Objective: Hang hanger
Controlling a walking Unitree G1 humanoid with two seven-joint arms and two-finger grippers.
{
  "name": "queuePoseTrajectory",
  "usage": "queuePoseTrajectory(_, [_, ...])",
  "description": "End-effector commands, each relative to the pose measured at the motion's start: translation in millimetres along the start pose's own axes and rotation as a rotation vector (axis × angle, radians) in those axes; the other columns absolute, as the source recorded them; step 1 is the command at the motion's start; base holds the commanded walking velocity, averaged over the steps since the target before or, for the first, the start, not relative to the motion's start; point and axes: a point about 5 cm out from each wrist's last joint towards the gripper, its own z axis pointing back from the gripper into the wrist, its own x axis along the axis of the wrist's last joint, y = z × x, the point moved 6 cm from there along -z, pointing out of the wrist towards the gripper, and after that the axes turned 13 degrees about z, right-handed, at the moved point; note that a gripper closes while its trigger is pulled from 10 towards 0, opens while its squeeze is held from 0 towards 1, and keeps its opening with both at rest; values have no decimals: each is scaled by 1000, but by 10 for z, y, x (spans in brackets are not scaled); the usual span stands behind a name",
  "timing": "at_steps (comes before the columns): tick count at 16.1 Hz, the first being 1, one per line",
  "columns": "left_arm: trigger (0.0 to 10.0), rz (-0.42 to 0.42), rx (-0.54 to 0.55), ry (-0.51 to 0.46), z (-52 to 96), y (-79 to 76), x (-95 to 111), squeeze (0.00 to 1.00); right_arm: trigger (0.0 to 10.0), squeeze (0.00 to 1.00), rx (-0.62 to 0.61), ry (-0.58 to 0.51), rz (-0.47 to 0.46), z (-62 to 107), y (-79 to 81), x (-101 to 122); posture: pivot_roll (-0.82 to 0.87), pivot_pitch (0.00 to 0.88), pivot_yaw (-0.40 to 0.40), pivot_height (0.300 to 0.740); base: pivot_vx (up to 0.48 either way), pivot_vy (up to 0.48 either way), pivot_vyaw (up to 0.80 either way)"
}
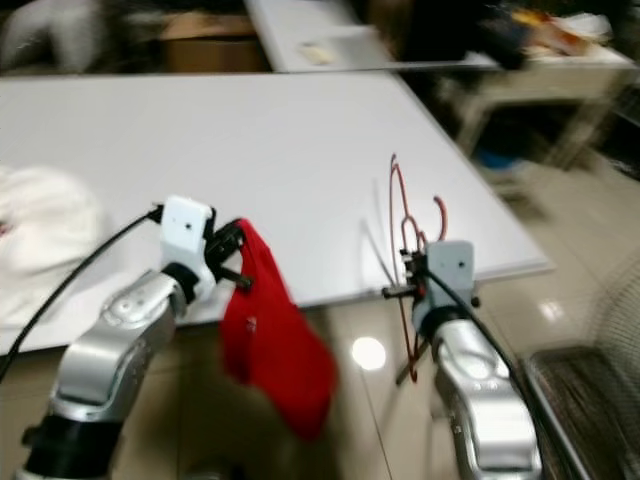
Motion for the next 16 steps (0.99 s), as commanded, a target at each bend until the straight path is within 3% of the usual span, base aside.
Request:
queuePoseTrajectory(1, [10000, 1, 7, -42, 10, 5, 93, 0, 10000, 0, 10, -10, 29, 17, -11, 13, -36, 35, -32, 740, 289, 0, 800])
queuePoseTrajectory(3, [10000, 3, 8, -41, 9, 14, 86, 0, 10000, 0, 13, -16, 43, 13, -8, 27, -38, 30, -28, 740, 291, 0, 656])
queuePoseTrajectory(4, [10000, 0, -1, -40, -13, 5, 90, 0, 10000, 0, -4, -26, 19, 8, -44, 49, -42, 16, -22, 740, 289, 0, 0])
queuePoseTrajectory(7, [10000, 2, -11, -52, -89, -13, 135, 0, 10000, 0, 27, -50, 61, 10, -61, 110, -49, 0, -17, 740, 286, 0, 0])
queuePoseTrajectory(9, [10000, 35, 28, -83, -278, 60, 313, 0, 10000, 0, 220, -114, 157, 132, -92, 268, -44, 0, -27, 740, 0, 0, 0])
queuePoseTrajectory(11, [10000, -30, -10, -91, -409, 19, 457, 0, 10000, 0, 329, -116, 221, 229, -122, 291, -41, 0, -31, 740, 0, 0, 0])
queuePoseTrajectory(12, [10000, -107, -62, -92, -600, -48, 661, 0, 10000, 0, 483, -107, 302, 404, -167, 308, -42, 0, -34, 740, 0, 0, 0])
queuePoseTrajectory(13, [10000, -127, -71, -85, -658, -61, 717, 0, 10000, 0, 523, -99, 322, 458, -193, 313, -42, 0, -33, 740, 0, 0, 0])
queuePoseTrajectory(16, [10000, -206, -107, -85, -914, -157, 1029, 0, 10000, 0, 670, -18, 403, 744, -446, 338, -58, 0, -27, 740, 0, 0, 0])
